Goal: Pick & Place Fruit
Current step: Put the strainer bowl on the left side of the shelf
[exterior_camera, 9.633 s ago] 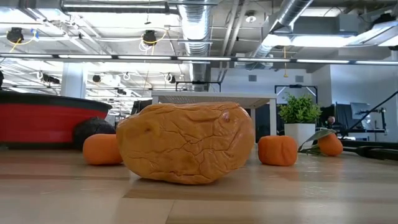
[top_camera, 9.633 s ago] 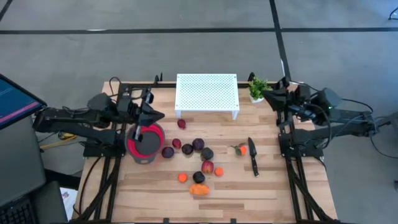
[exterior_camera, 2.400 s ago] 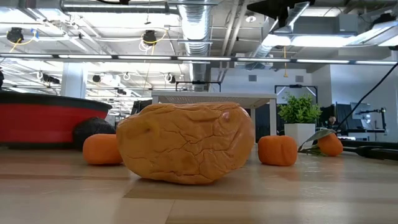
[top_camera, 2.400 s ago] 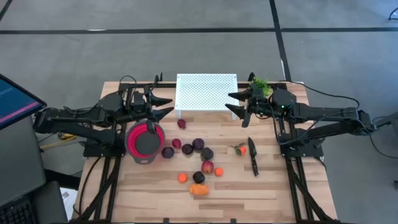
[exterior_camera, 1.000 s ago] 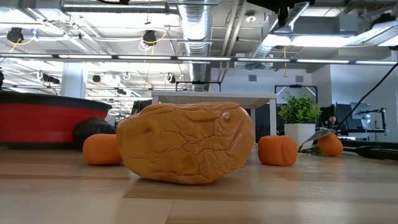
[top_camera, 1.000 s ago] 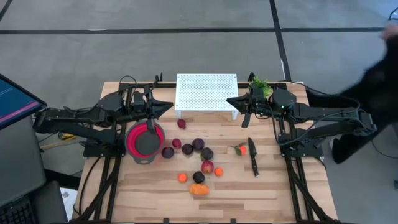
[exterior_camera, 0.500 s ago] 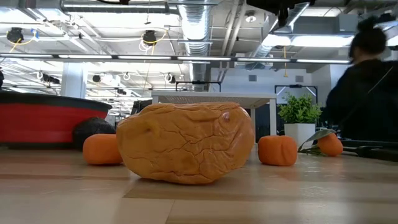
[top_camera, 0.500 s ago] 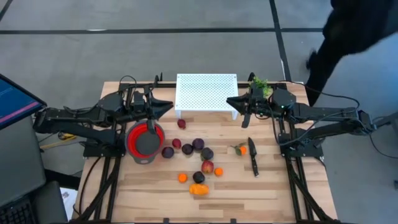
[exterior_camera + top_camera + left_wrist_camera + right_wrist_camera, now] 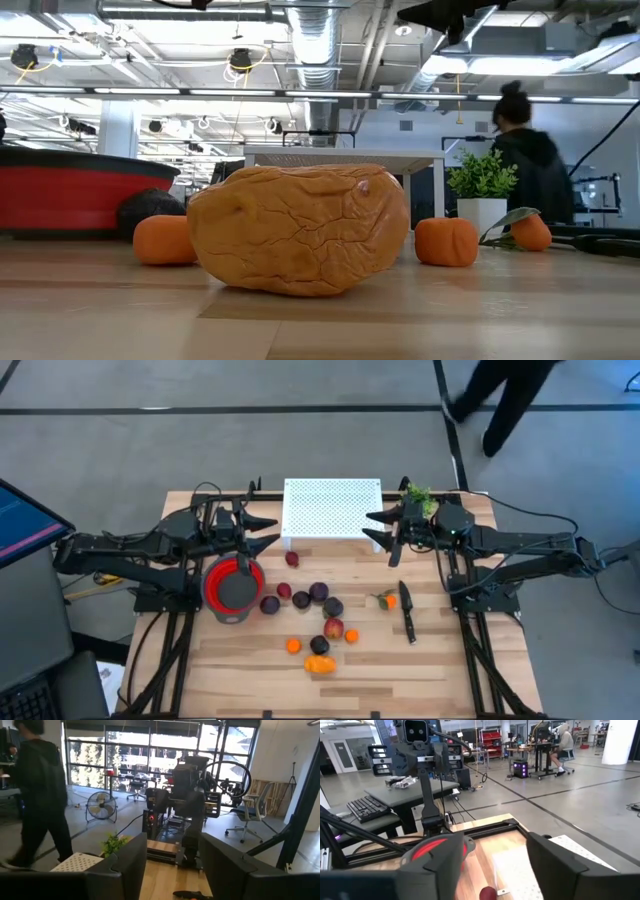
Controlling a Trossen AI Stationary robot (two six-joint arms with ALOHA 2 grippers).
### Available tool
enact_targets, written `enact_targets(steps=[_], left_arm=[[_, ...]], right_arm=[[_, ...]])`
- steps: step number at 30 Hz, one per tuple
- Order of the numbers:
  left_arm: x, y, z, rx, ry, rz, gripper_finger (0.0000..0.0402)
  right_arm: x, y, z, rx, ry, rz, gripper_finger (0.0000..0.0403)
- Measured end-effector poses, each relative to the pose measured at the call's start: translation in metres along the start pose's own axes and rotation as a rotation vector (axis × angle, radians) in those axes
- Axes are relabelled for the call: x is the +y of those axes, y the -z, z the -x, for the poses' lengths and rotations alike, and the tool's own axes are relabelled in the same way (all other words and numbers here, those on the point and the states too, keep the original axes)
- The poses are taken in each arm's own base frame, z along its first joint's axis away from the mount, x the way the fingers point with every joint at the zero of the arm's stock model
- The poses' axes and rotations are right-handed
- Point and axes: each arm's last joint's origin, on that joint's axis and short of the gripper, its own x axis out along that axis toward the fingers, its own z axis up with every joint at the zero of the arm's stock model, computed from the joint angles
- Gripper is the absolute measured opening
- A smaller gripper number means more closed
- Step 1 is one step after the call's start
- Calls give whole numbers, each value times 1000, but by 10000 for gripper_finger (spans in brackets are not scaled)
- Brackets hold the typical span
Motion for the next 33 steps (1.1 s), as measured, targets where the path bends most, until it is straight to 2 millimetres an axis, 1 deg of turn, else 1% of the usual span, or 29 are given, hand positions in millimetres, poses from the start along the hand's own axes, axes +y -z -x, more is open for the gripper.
enact_targets(steps=[4, 9, 11, 16, 22, 26, 29, 31, 33], left_arm=[[1, 1, 1, 19, -6, -4, 174], [8, 1, 0, 19, -44, 35, 164], [9, 4, -4, 27, -51, 33, 160], [7, 20, -19, 110, -58, 11, 149], [5, 49, -43, 233, -55, -6, 142], [3, 64, -53, 302, -19, 30, 140], [8, 67, -48, 367, -33, 19, 140], [19, 64, -40, 404, -86, 4, 140], [32, 57, -30, 411, -163, 3, 140]], right_arm=[[0, 2, 0, 23, 2, 3, 255], [0, 3, 0, 32, 4, 4, 260], [-1, 3, 0, 32, 5, 4, 260], [-1, 3, 0, 32, 6, 4, 260], [-1, 3, 0, 32, 6, 4, 260], [-1, 3, 0, 32, 6, 4, 260], [-1, 3, 0, 32, 6, 4, 260], [-1, 3, 0, 32, 6, 4, 260], [-1, 3, 0, 32, 6, 4, 260]])
